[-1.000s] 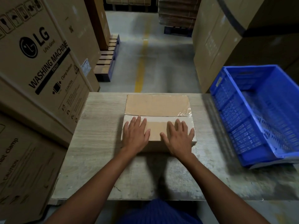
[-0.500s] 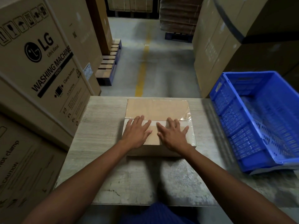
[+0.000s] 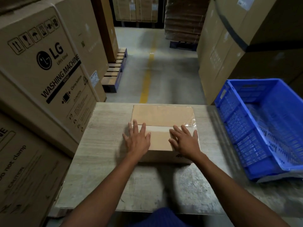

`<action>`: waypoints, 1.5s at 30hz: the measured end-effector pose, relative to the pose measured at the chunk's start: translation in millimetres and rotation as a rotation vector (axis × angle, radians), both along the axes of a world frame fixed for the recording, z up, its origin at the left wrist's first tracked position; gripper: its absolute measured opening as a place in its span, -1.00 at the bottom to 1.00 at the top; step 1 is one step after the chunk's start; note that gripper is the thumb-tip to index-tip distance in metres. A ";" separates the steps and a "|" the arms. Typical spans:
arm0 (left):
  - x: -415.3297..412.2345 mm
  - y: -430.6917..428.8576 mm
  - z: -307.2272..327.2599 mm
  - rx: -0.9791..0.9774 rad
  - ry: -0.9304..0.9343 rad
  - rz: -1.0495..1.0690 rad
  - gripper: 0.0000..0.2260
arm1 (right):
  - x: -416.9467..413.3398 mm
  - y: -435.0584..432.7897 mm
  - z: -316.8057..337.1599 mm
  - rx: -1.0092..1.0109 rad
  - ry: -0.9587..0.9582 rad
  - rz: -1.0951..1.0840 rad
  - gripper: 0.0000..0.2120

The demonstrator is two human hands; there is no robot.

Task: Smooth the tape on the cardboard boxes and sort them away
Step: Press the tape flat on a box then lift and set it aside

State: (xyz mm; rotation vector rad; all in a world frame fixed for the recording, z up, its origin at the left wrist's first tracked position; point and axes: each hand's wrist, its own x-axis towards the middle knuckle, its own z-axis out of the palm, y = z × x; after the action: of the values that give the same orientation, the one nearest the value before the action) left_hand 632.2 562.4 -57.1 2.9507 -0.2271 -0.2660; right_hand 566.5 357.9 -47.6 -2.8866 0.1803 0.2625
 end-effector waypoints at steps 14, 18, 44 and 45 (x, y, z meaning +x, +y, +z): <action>4.3 5.4 3.6 -0.160 0.046 0.073 -0.46 | -8.0 6.2 13.8 0.293 -0.084 -0.706 -0.22; 5.2 8.6 -0.8 -0.236 0.056 0.098 -0.44 | -10.7 -5.1 42.4 0.377 -0.191 -0.749 -0.32; 20.2 43.2 113.0 -1.500 0.430 0.120 -0.68 | -13.1 70.7 120.4 0.574 -0.363 -0.413 -0.44; 17.0 41.9 116.3 -1.510 0.457 0.106 -0.70 | -13.4 71.1 119.3 0.734 -0.367 -0.441 -0.45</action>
State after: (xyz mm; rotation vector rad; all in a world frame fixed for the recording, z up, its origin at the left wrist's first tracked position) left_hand 649.1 604.2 59.2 1.3619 -0.1081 -0.4592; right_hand 553.1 429.0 71.7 -2.0509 0.5164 -0.2379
